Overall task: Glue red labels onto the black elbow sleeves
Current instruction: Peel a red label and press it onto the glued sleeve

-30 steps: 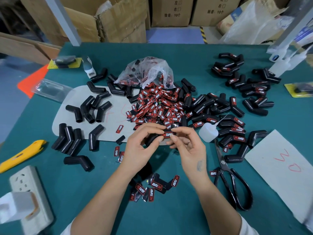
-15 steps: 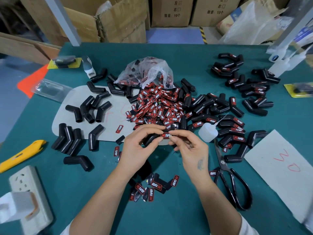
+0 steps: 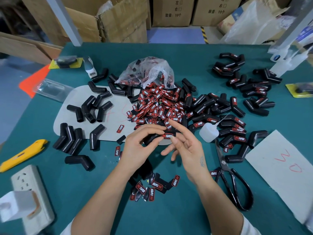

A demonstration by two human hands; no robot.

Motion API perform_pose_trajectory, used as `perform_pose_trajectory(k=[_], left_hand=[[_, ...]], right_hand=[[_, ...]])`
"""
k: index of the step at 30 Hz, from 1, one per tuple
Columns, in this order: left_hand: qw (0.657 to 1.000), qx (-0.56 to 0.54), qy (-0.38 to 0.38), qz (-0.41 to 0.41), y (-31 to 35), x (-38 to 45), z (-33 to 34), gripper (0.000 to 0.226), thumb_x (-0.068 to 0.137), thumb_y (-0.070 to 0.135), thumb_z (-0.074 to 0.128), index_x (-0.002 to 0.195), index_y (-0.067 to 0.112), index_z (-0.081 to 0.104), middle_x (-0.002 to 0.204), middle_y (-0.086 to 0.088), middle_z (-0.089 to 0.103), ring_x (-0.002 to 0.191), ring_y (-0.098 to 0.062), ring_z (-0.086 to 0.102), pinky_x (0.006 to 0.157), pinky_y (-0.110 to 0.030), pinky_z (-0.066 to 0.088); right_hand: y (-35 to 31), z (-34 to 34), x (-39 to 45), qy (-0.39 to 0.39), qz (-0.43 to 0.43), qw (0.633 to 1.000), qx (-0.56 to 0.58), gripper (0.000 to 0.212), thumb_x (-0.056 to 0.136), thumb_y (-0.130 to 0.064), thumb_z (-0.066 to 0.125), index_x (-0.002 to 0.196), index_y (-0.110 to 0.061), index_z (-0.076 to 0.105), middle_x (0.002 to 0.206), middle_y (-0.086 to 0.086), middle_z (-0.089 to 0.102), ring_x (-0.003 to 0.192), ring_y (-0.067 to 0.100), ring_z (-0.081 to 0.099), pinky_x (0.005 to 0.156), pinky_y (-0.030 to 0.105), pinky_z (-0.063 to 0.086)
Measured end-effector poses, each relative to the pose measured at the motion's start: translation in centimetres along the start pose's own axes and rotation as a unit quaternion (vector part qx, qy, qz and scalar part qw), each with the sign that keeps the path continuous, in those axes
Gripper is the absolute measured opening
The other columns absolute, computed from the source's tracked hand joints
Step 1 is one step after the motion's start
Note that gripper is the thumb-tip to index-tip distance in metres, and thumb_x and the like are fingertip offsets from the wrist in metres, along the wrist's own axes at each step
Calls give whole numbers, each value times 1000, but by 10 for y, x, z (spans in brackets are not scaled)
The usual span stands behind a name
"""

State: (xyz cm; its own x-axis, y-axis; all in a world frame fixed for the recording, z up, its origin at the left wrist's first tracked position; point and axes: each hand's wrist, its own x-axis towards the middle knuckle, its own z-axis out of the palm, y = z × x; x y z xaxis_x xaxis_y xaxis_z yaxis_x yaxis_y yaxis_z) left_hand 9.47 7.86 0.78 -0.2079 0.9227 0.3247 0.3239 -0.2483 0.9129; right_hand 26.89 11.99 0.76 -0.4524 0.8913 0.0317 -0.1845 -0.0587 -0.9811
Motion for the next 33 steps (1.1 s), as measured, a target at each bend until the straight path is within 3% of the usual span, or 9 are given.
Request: perform_pose_trajectory(k=[8,16,20,23,25,28,33], left_hand=[[999,28,13,24,0,0,-1,15,91,4,79,102,14,80,116,6,77,111,-16,72,100,-27,52],[996,72,41,43,0,-1,0,13,89,2,81,100,9,83,114,1,77,107,-14,74,97,-31,56],[994,72,59,50,0,-3,3,13,89,-1,80,99,7,84,114,-3,77,106,-17,74,97,-29,54],[994,74,66,42,-2,-3,3,14,89,-3,79,99,7,83,114,-3,77,107,-17,74,98,-28,53],[995,69,63,36,-2,-2,3,15,90,-1,79,101,9,83,115,-1,77,109,-18,73,99,-29,53],[997,51,61,17,-1,-2,3,17,92,7,78,105,16,83,116,5,77,111,-18,73,101,-30,53],[999,14,41,-7,0,-1,1,24,94,11,76,113,25,79,122,6,74,118,-20,70,105,-31,51]], right_hand=[[-1,0,-1,17,12,1000,13,42,106,-9,55,146,-23,59,90,0,76,65,19,74,57,24,54],[1,-1,0,23,10,1000,0,40,106,-15,57,142,-30,63,73,7,72,62,18,71,59,24,54],[1,0,1,29,10,1000,0,40,105,-13,57,142,-29,63,74,9,72,62,19,72,58,24,54],[1,2,1,33,7,999,-19,39,107,-13,54,143,-27,60,82,31,63,66,24,76,57,26,56],[0,3,0,31,-1,999,-41,38,110,-12,51,144,-28,58,84,38,55,71,28,78,58,29,57],[-1,5,-2,43,-9,996,-71,41,111,-9,50,143,-32,59,89,33,56,74,28,79,61,33,58],[-6,5,-4,104,-24,991,-82,40,103,-9,64,126,-40,70,105,2,74,75,22,77,67,27,58]])
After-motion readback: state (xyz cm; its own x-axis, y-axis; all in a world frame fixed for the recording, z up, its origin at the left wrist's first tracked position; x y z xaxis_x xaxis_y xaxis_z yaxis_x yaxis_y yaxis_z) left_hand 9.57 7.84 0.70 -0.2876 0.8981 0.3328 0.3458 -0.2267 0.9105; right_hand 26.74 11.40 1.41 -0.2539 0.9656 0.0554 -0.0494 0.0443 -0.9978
